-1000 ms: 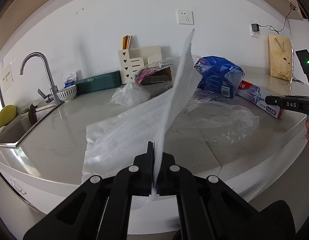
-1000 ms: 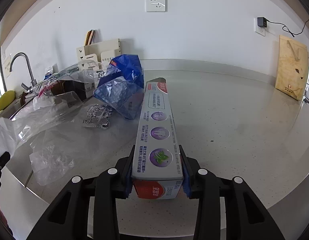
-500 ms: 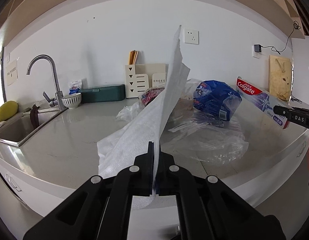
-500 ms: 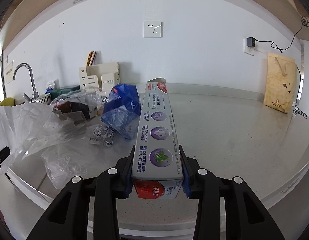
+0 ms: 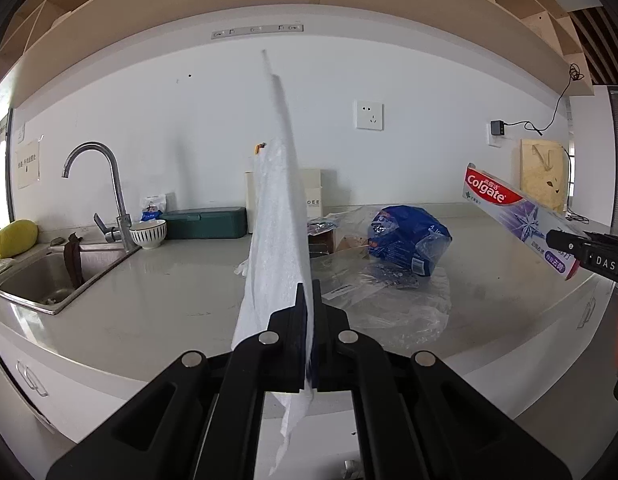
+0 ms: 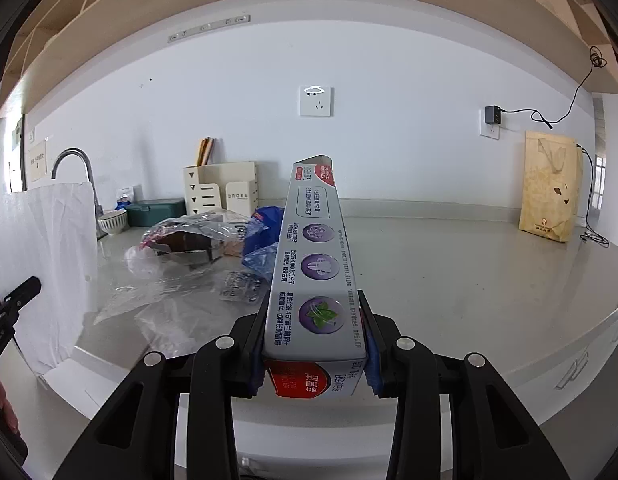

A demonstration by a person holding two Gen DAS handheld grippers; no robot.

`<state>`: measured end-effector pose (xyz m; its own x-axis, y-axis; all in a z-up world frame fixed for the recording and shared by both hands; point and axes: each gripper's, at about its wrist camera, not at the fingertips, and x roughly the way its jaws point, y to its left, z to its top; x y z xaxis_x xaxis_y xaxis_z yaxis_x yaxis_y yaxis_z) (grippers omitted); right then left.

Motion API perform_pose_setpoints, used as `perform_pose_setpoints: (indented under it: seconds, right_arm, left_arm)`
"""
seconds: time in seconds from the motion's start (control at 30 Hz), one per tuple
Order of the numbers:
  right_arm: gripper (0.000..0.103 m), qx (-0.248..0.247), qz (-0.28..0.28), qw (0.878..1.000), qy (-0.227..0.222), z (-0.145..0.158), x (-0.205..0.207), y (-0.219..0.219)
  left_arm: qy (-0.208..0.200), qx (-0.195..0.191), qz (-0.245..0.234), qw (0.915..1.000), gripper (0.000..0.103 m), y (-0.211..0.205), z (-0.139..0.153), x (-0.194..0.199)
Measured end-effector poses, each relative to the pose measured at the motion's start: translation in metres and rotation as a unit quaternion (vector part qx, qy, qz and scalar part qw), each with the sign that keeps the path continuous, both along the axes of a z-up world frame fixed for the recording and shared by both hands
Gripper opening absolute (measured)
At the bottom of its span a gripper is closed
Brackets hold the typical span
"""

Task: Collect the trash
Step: 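Lift the white sheet and toothpaste box and carry both down toward the wastebasket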

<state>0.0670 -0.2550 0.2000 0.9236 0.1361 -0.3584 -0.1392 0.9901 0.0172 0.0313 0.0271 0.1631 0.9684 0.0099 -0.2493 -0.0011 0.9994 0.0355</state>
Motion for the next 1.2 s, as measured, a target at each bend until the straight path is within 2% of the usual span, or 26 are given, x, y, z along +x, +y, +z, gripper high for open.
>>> perform_pose_setpoints:
  seconds: [0.37,0.67,0.83,1.03,1.2]
  right_arm:
    - [0.042,0.008,0.032,0.999,0.006,0.001,-0.076,0.012]
    - [0.042,0.006,0.062,0.997,0.046,-0.026,-0.153,0.033]
    - [0.041,0.013,0.063,0.994,0.093,-0.064,-0.161,0.043]
    - [0.041,0.009,0.059,0.986,0.154,-0.119,-0.143,0.056]
    - [0.041,0.017,0.066,0.976,0.209,-0.175,-0.119,0.064]
  left_arm:
    - [0.001,0.008,-0.04,0.9992,0.002,-0.015,0.007,-0.055]
    - [0.015,0.018,-0.071,0.9972,0.002,-0.022,-0.005,-0.107]
    - [0.037,0.015,-0.083,0.9957,0.002,-0.023,-0.025,-0.123]
    - [0.082,0.004,-0.099,0.9917,0.002,-0.018,-0.061,-0.121]
    - [0.119,-0.005,-0.108,0.987,0.002,-0.015,-0.095,-0.113]
